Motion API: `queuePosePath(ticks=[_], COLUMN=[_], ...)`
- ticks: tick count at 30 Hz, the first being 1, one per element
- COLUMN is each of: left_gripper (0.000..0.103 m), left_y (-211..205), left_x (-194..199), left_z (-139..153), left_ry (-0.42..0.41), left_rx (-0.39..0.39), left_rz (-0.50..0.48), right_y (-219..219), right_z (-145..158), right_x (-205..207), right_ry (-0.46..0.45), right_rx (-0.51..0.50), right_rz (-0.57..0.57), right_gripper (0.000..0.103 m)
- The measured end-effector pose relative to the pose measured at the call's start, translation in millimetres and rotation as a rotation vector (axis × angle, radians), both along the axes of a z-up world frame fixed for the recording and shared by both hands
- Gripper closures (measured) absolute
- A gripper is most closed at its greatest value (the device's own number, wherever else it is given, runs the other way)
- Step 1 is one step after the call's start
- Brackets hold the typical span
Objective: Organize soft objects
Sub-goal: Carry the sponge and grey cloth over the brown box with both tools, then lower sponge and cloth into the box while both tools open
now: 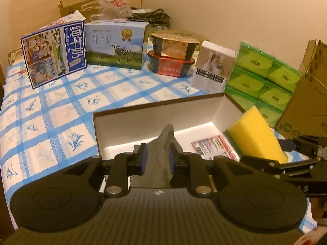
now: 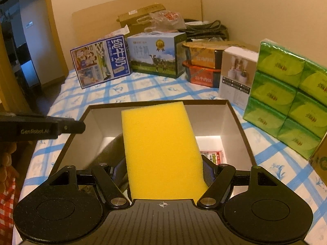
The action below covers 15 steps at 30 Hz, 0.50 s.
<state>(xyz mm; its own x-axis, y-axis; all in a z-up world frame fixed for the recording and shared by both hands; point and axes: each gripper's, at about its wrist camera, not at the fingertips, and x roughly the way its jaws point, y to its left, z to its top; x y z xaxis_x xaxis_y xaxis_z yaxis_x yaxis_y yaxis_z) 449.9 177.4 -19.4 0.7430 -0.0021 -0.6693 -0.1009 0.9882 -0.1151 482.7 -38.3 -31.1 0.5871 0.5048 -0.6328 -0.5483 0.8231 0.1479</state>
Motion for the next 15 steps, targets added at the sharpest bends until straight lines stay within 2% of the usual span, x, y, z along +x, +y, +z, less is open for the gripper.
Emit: queuePosePath(ticks=[4, 7, 13, 15], left_gripper=[0.076, 0.068, 0.055, 0.055], left_y=[1.2, 1.0, 2.6, 2.5], left_x=[-2.3, -3.4, -8.1, -9.3], left_z=[-2.1, -2.0, -2.5, -2.3], left_ry=[0.009, 0.012, 0.017, 0.018], left_rx=[0.003, 0.003, 0.000, 0.000], left_rz=[-0.003, -0.003, 0.002, 0.000], right_y=[6.3, 9.5, 7.5, 5.5], right_z=[-2.4, -1.8, 1.6, 2.2], right_x=[1.0, 3.6, 9.8, 10.3], right_ry=[-0.010, -0.013, -0.020, -0.020], right_rx=[0.019, 0.056, 0.107, 0.104], right_rz=[0.007, -0.005, -0.037, -0.046], right_gripper=[0.030, 0.029, 0.018, 0.017])
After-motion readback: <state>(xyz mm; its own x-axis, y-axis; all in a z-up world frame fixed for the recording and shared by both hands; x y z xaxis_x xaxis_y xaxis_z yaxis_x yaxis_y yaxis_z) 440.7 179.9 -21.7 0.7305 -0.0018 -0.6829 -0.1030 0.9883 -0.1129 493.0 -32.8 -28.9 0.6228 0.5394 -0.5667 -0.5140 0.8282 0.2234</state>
